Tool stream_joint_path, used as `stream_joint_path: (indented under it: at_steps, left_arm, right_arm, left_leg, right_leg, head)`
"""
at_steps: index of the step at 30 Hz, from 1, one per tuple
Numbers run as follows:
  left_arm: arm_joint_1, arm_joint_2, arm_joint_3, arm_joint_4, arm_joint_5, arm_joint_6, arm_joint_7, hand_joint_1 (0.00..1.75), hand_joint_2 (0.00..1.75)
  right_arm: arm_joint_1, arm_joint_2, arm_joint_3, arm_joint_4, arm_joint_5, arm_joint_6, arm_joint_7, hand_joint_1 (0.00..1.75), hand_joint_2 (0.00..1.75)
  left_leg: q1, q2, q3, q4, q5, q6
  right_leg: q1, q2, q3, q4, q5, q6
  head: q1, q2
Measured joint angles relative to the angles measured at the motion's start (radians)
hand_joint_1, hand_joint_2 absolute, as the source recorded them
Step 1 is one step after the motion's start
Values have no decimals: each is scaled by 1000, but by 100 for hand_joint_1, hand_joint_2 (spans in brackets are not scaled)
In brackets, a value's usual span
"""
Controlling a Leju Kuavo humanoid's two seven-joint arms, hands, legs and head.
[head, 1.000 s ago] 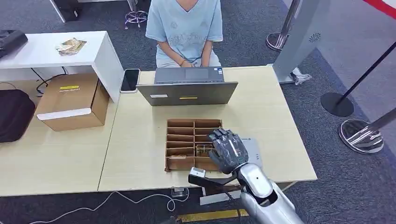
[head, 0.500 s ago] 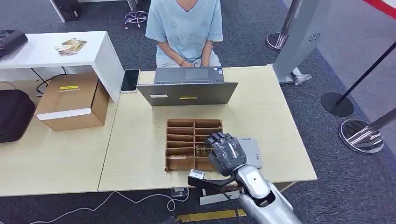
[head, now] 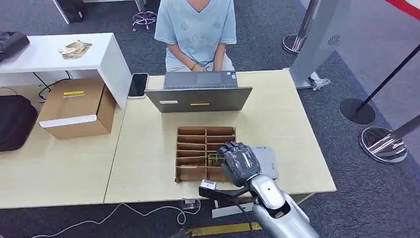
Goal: Pass the card to the sensor for recognition and then transmit it.
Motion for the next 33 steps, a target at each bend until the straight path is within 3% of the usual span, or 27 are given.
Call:
stream_joint_path:
  at_steps: [9, 12, 16, 33]
  left_arm:
    - [2, 0, 8, 0, 3, 0, -1, 0, 0]
    - [3, 1, 14, 0, 4, 0, -2, 0, 0]
    - [3, 1, 15, 0, 4, 0, -2, 0, 0]
    - [4, 2, 19, 0, 9, 0, -2, 0, 0]
  right_arm:
    - [-23, 8, 13, 23, 0, 0, -1, 108, 175]
    - [-32, 9, 18, 30, 0, 0, -2, 129, 175]
    - [-41, 13, 22, 35, 0, 0, -3, 138, 175]
    - [-48, 16, 29, 42, -13, -2, -10, 147, 175]
  left_leg:
    - [0, 0, 0, 0, 0, 0]
    - [0, 0, 0, 0, 0, 0]
    - [0, 0, 0, 0, 0, 0]
    - [0, 0, 1, 0, 0, 0]
  right_leg:
    - [0, 0, 0, 0, 0, 0]
    - [0, 0, 0, 0, 0, 0]
    - [0, 0, 0, 0, 0, 0]
    - [0, 0, 0, 0, 0, 0]
  head:
    - [0, 0]
    - [0, 0]
    - [0, 0]
    - [0, 0]
